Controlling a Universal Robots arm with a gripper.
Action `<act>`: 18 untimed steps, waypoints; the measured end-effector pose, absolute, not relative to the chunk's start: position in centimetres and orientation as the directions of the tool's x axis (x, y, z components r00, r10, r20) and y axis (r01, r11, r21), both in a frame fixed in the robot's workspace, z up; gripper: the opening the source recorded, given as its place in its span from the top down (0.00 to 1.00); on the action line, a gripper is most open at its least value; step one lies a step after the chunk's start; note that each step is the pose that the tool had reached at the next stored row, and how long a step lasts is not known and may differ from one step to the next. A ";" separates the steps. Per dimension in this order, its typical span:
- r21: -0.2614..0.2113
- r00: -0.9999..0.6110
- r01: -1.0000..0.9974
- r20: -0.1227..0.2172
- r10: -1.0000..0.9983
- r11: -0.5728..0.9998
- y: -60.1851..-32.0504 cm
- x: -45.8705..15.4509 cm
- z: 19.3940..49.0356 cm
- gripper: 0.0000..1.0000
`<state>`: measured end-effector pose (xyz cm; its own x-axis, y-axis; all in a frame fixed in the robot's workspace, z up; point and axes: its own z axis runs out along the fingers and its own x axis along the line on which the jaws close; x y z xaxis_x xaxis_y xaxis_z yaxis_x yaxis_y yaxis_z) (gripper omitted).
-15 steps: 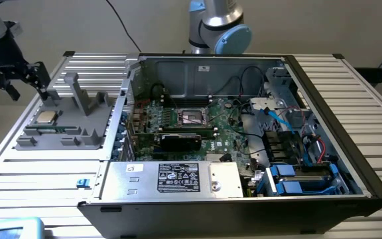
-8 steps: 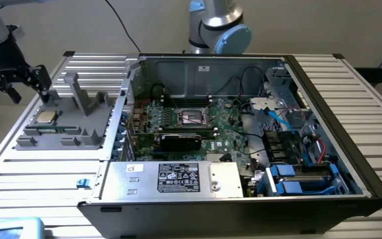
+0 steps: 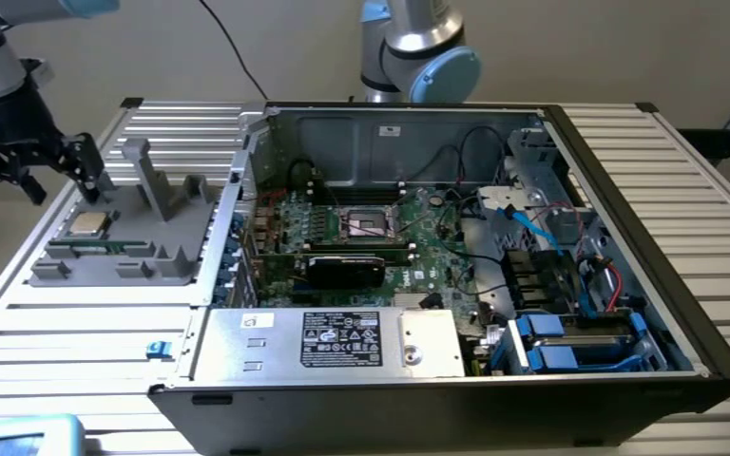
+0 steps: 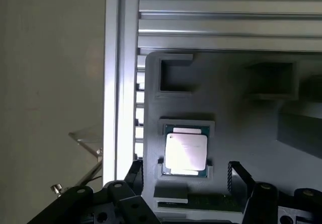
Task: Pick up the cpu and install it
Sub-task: 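Pick up the cpu and move it towards the insertion slot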
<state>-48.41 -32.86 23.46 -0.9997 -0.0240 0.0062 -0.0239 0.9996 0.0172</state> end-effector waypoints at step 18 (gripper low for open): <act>0.025 -1.000 -0.024 0.006 -0.024 0.999 -32.9 -48.3 20.3 0.22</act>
<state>-48.29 -32.86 20.30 -0.9997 -0.0244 0.0062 -0.0243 0.9994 0.0251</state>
